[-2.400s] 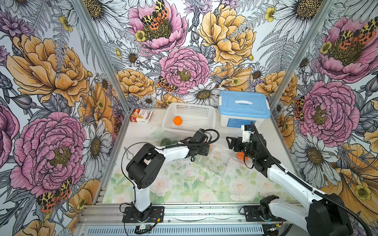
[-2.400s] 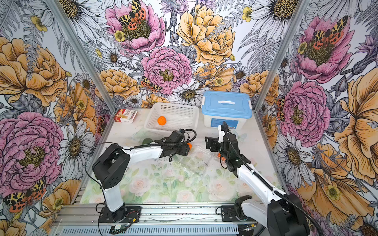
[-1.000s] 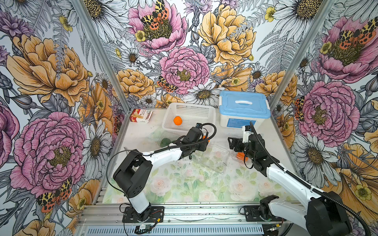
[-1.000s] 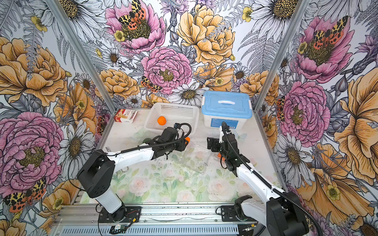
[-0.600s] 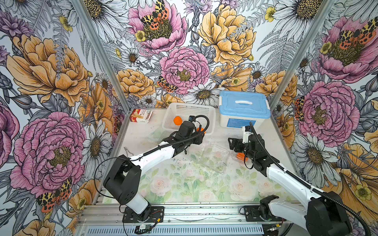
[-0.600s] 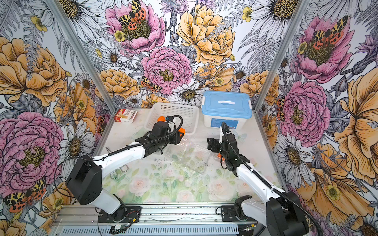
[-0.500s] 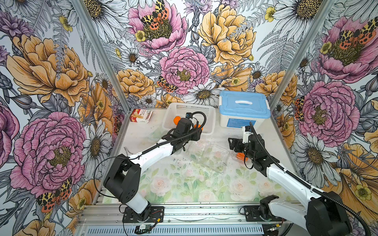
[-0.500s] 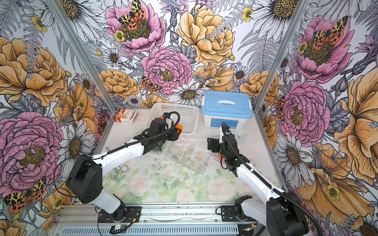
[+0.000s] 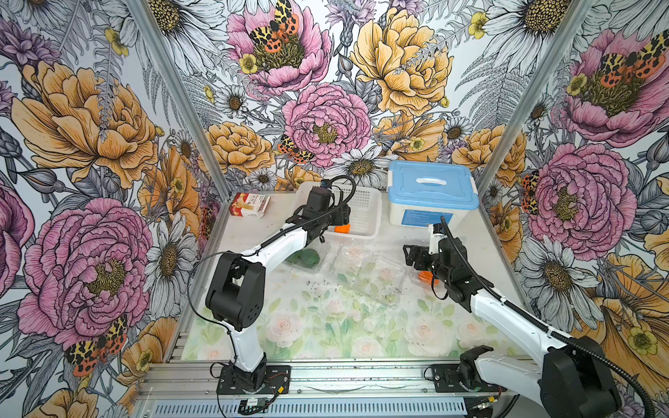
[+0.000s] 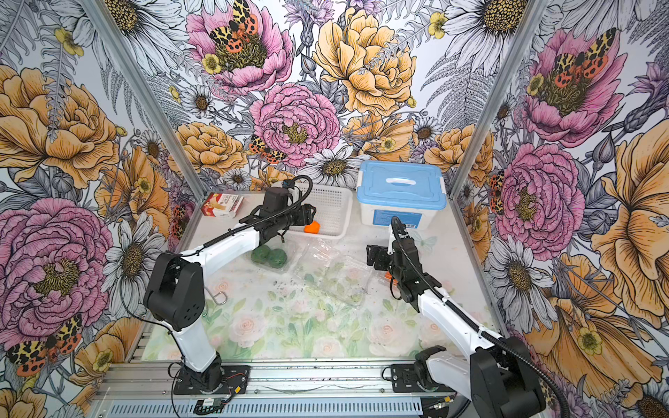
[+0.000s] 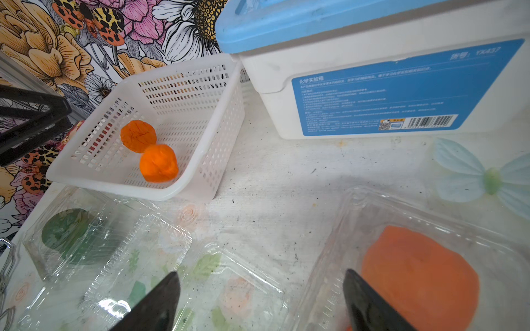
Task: Take oranges out of containers
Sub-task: Place the orange in the basket.
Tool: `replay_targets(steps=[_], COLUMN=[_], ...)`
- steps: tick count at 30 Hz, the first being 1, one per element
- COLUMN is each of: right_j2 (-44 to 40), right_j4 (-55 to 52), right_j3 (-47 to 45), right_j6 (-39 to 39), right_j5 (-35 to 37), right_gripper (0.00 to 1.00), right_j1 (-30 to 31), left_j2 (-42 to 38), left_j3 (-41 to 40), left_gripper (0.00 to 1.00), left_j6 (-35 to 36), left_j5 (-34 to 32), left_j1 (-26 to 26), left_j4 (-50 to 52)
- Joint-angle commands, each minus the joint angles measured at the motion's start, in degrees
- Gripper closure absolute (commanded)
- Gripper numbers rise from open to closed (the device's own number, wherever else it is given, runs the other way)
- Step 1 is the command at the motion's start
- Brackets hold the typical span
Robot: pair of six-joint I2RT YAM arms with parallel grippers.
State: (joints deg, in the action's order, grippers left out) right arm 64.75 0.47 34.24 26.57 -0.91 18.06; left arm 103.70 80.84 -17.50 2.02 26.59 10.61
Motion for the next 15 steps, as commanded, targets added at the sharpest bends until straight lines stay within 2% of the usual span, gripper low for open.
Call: replay_targets(steps=[1, 7, 15], right_j2=[0.5, 1.5, 3.0], right_j4=[-0.4, -1.1, -1.3], right_j3=[2.1, 2.5, 2.8], right_j6=[0.8, 1.8, 3.4], right_j5=[-0.8, -0.3, -1.3], right_gripper=[0.13, 0.13, 0.14], right_j1=[-0.2, -0.4, -0.6], left_j2=[-0.1, -5.6, -18.4], left_j3=[1.5, -4.8, -20.7], left_gripper=[0.19, 0.17, 0.14], left_j6=[1.6, 2.1, 3.6], left_j5=[1.8, -1.4, -6.2], left_j1=[0.5, 3.3, 8.3], left_j4=[2.0, -0.8, -5.7])
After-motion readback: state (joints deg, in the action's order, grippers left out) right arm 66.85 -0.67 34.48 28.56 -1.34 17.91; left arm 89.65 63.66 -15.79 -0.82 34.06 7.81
